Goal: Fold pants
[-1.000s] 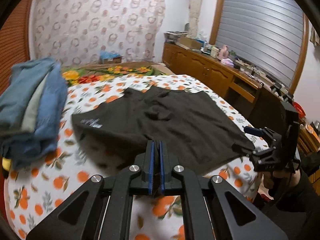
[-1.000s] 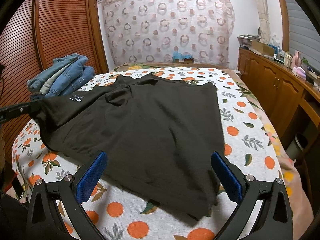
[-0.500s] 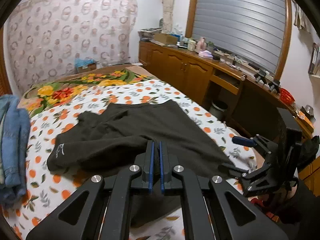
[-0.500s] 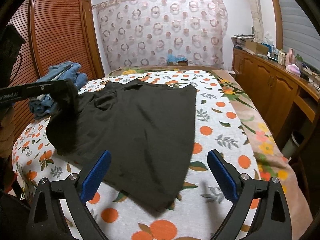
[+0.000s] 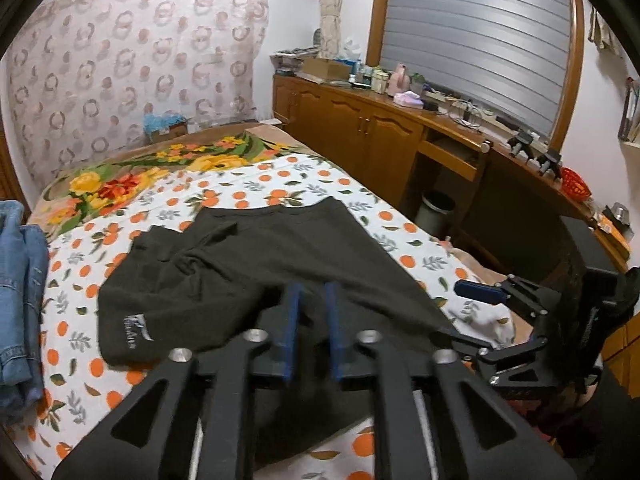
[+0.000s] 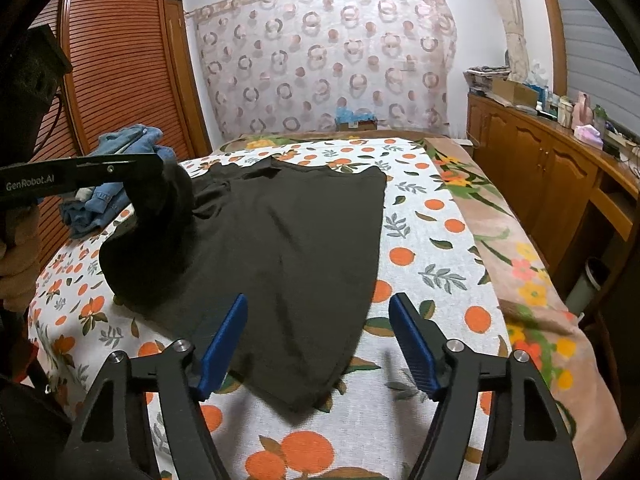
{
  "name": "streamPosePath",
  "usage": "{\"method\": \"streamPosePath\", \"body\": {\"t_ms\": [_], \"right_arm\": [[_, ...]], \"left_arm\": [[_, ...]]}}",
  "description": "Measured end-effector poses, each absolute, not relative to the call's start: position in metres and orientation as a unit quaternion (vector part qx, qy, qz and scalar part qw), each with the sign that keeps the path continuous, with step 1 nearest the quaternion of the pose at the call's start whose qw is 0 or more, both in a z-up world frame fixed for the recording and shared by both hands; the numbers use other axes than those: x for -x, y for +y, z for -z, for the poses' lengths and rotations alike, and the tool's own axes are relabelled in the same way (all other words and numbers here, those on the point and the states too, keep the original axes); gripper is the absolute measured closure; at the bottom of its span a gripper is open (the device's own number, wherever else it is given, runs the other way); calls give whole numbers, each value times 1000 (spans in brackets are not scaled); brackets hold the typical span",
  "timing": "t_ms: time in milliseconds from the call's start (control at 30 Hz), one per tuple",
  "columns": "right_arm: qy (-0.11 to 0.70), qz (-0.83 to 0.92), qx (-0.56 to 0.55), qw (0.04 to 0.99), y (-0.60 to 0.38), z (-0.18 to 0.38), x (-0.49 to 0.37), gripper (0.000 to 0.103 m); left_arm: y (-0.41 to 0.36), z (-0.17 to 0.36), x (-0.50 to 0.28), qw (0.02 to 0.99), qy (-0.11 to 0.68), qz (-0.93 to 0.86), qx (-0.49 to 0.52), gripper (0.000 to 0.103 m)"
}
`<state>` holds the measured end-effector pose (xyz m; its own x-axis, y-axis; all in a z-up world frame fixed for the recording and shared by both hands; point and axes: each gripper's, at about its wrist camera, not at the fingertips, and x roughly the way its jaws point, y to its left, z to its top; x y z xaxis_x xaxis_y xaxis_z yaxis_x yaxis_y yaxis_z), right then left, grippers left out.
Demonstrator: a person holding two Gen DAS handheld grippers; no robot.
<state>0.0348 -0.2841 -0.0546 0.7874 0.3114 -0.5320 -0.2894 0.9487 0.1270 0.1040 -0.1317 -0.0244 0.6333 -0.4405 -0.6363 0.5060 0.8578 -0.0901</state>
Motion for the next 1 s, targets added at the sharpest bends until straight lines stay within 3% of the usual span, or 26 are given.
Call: {"method": "streamPosePath", "body": {"t_ms": [167,300,533,900,1000], "right_arm": [[282,-166,-18,945,-279,52,-39,34],[279,-179,-14,943,-270,50,-44,42],[285,-206,-15,936,-250,53,-56,58],[305,-244,-12,921,-230,58,-72,62],[312,-250,-11,917,-230,60,-74,67]], "left_arm": [[-109,29,-104,912,332,236,-37,41],[-84,33,-101,923,321,213,-23,25],[-52,57,-101,925,339,171,-20,25],[-39,84,-96,917,365,160,-15,25],[-44,90,-94,912,374,164,-22,25]]}}
